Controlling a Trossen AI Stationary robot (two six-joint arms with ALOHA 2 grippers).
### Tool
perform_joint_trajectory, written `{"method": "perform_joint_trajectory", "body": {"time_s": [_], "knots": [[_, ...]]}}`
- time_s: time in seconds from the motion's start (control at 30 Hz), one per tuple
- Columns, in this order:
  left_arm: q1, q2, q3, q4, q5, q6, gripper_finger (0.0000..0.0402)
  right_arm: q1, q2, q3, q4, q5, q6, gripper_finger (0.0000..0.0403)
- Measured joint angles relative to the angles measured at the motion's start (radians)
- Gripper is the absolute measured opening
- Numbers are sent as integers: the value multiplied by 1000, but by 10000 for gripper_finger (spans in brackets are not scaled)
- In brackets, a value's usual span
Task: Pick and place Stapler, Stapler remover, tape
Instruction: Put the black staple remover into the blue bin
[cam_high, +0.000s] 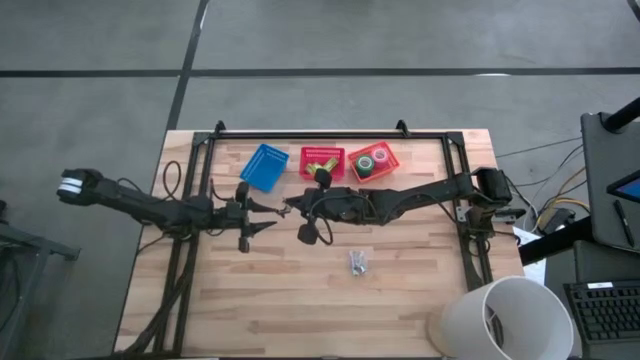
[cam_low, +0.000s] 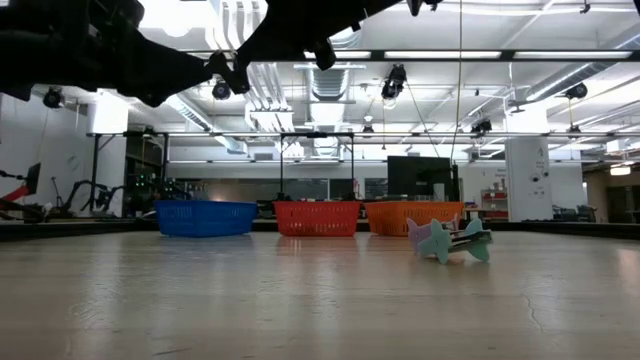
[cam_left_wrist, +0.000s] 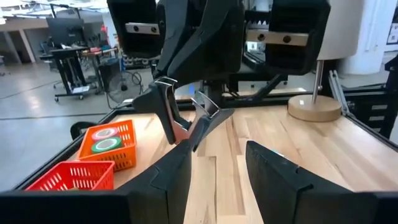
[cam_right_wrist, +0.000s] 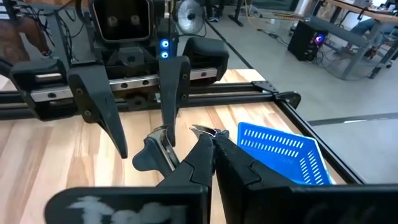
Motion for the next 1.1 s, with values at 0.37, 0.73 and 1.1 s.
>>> {"method": "perform_joint_trajectory", "body": {"time_s": [0.37, 0.73, 1.1], "knots": [[0, 49, 22, 32, -11, 2, 148, 0, 0, -1, -3, -3, 3, 8], [0, 60, 23, 50, -17, 0, 64, 0, 0, -2, -4, -4, 3, 8], [0, 60, 23, 65, -6, -8, 10, 0, 0, -2, -28, -7, 49, 9]]}}
